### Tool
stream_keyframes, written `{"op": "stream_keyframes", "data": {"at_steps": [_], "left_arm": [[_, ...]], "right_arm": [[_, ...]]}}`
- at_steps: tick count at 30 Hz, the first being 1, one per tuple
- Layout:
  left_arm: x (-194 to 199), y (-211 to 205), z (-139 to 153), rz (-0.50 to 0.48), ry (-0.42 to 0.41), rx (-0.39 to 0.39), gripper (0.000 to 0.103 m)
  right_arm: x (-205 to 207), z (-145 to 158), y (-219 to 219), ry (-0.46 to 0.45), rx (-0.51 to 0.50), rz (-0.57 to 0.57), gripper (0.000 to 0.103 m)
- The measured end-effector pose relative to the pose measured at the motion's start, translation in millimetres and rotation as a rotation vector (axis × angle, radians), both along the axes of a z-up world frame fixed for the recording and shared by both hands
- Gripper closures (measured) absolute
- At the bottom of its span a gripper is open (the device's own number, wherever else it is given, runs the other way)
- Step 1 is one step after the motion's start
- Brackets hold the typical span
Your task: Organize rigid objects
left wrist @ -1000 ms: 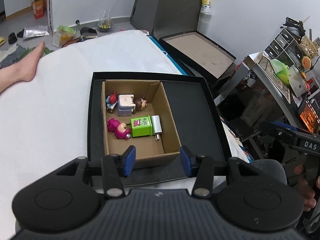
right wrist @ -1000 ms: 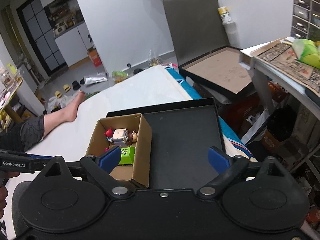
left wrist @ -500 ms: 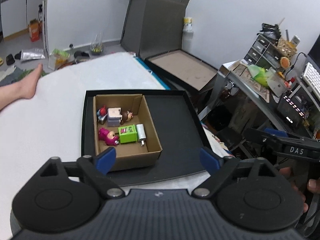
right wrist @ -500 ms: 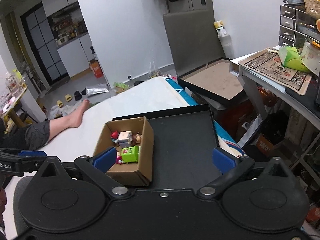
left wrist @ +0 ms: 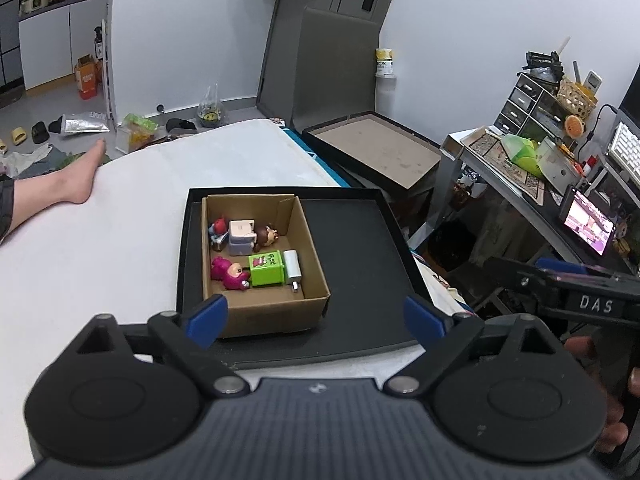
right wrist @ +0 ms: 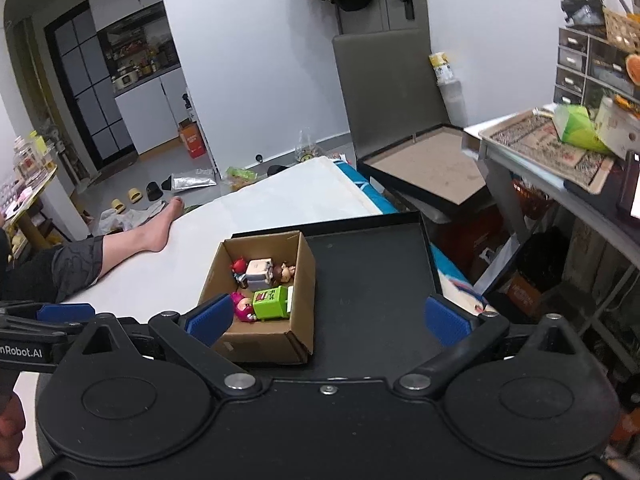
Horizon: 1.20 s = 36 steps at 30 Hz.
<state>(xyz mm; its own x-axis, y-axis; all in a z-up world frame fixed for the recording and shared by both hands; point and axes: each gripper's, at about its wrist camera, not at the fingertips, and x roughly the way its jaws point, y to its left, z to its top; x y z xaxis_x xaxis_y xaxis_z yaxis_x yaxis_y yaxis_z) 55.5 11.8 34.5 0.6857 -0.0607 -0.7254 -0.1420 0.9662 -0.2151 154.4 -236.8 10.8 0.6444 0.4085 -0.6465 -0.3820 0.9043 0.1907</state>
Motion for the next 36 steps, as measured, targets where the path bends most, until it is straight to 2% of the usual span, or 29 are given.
{"op": "stream_keyframes", "data": {"at_steps": [2, 7, 12, 22, 36], "left_arm": [[-1.4, -1.8, 1.0, -0.002, -0.009, 0.024, 0.009], [-4.5, -1.7, -3.6, 0.015, -0.010, 0.031, 0.009], [-7.5, -6.6, -11.4, 0.010, 0.011, 0.046, 0.009], [-10.9, -12.3, -17.3, -0.002, 0.035, 0.069, 0.009], [-5.7, -17.3, -18.8, -0.016, 0.042, 0.081, 0.009]], "right_arm": [[-3.5, -3.3, 2.1, 0.007, -0.002, -0.003, 0.000], [-12.4, -13.8, 7.7, 0.022, -0.026, -0.059, 0.000], [-18.4, -25.8, 19.8, 0.056, -0.041, -0.025, 0.000], [-19.2, -29.5, 15.2, 0.056, -0.085, -0.022, 0.000], [-18.3, -29.4, 9.1, 0.060, -0.086, -0.022, 0.000]]}}
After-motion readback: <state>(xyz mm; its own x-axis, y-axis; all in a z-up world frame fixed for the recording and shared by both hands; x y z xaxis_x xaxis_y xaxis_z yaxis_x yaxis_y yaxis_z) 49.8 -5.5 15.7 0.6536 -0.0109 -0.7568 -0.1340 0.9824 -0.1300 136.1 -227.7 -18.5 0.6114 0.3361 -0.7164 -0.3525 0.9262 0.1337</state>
